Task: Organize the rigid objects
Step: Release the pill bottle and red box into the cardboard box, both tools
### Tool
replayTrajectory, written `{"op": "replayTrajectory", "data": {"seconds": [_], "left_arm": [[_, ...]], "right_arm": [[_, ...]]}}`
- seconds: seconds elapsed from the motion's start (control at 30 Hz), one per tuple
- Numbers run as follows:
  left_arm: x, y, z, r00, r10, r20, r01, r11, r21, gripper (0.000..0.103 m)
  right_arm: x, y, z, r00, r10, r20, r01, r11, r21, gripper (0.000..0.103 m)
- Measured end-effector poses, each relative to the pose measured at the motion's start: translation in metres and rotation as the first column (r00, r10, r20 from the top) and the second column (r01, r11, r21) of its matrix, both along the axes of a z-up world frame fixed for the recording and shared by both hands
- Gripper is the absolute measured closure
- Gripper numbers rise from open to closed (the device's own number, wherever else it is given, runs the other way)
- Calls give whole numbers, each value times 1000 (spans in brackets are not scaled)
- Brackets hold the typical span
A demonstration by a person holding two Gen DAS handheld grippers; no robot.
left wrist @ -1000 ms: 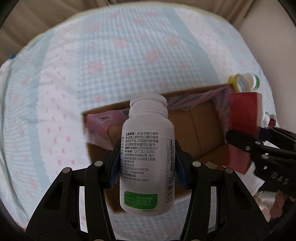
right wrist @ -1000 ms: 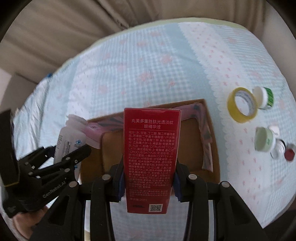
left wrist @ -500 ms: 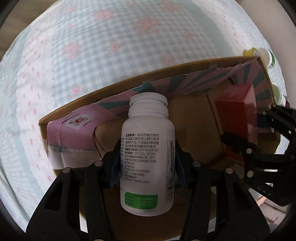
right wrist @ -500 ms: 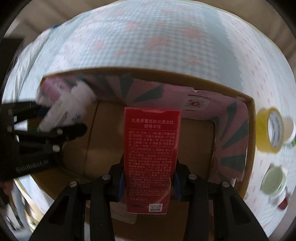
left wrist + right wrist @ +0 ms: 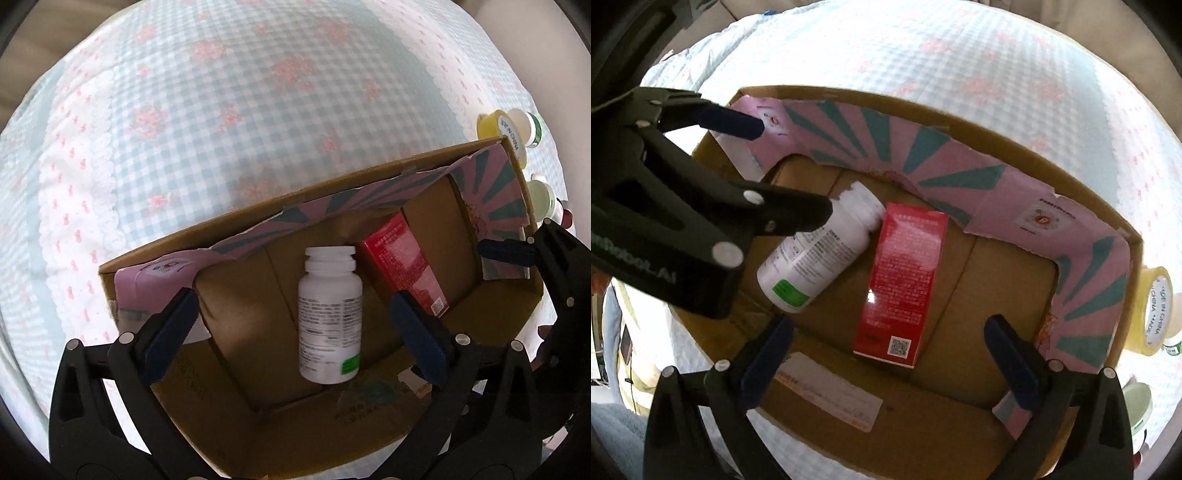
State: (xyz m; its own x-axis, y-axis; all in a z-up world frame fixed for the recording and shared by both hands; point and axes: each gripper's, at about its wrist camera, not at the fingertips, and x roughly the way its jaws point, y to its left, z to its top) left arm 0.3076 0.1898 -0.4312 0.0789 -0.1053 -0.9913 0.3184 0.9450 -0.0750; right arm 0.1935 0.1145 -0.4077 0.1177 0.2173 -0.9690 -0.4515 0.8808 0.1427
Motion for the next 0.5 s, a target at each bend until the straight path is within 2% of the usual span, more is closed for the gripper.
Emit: {"op": "replayTrajectory", "data": {"seconds": [0.23,0.37,0.5], "left_arm": [[-21,4,27,999,14,39,-13,1000,-3,0],[-35,8,56,996,28,82,-27,1000,-10,0],[-57,16,99,990,58,131,-54,998,-29,0]], "right_arm": [[-11,-5,28,999,-38,29,38,999,-4,0],[-16,-9,55,997,-35,66,36,999,-19,0],[-32,-14,95,992,-49,113,50,999,-7,0]]}}
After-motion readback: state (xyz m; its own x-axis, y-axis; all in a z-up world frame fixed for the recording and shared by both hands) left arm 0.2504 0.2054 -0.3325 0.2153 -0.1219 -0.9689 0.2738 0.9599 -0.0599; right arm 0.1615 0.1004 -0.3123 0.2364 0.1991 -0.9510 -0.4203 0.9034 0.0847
